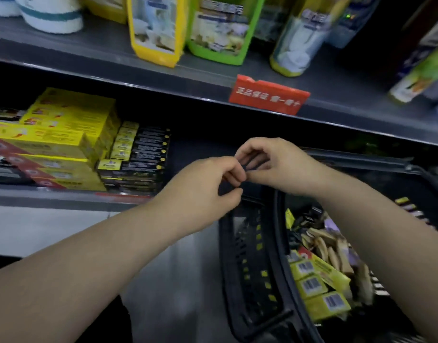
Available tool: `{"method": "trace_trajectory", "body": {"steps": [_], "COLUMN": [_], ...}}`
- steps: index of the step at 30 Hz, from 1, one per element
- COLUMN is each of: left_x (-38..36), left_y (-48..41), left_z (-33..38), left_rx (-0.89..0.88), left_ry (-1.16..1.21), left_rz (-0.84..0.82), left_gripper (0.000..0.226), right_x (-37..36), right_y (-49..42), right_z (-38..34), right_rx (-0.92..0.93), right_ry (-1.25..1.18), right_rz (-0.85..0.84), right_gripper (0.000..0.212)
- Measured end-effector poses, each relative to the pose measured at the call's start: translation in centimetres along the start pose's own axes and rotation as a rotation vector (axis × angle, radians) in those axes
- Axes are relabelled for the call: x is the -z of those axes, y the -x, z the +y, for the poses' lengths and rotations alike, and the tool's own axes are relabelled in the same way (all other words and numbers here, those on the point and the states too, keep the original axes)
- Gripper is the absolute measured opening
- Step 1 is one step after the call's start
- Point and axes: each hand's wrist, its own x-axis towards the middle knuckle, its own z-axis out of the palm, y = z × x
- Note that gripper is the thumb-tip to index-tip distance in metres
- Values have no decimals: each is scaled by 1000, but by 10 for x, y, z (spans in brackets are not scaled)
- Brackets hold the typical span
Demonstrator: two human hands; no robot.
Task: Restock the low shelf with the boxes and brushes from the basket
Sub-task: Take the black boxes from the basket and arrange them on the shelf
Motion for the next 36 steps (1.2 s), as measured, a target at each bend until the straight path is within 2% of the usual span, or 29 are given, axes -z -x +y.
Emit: {"method": "trace_trajectory", "body": {"steps": [4,7,10,14,17,19,25,30,32,34,36], "left_x": [-48,-90,-124,-143,-145,-145,-152,-155,-158,-160,-162], "left_y": [-19,-27,-31,-37,-43,-43,-41,-43,-44,-46,-52], "left_z": [47,72,81,73,70,69,69,69,70,71,72], "left_rx": [-197,-274,-260,-195,-132,-111,-147,-130,-126,-95,-17], "left_ry": [-70,-88,-91,-211,-253,-323,-554,-592,-531,-340,-152], "left_rz": [-89,-169,-257,-373,-407,-445,-537,-546,-518,-422,-301], "left_gripper": [12,11,12,13,14,16,23,26,26,26,36], "right_x": [21,24,15,-11,-35,-51,-84,-72,-51,-22,10], "right_y": [76,121,150,160,141,122,74,75,86,98,109], "right_z": [56,114,180,237,256,261,269,259,247,229,208], "right_rx": [-124,-307,-508,-669,-592,-544,-553,-502,-449,-418,-426], "right_ry": [-172,-214,-18,184,319,384,637,674,633,484,269], "right_rz": [109,119,14,-225,-263,-239,-247,-101,-3,133,259], "right_gripper": [23,19,16,33,55,62,49,26,28,28,24]}}
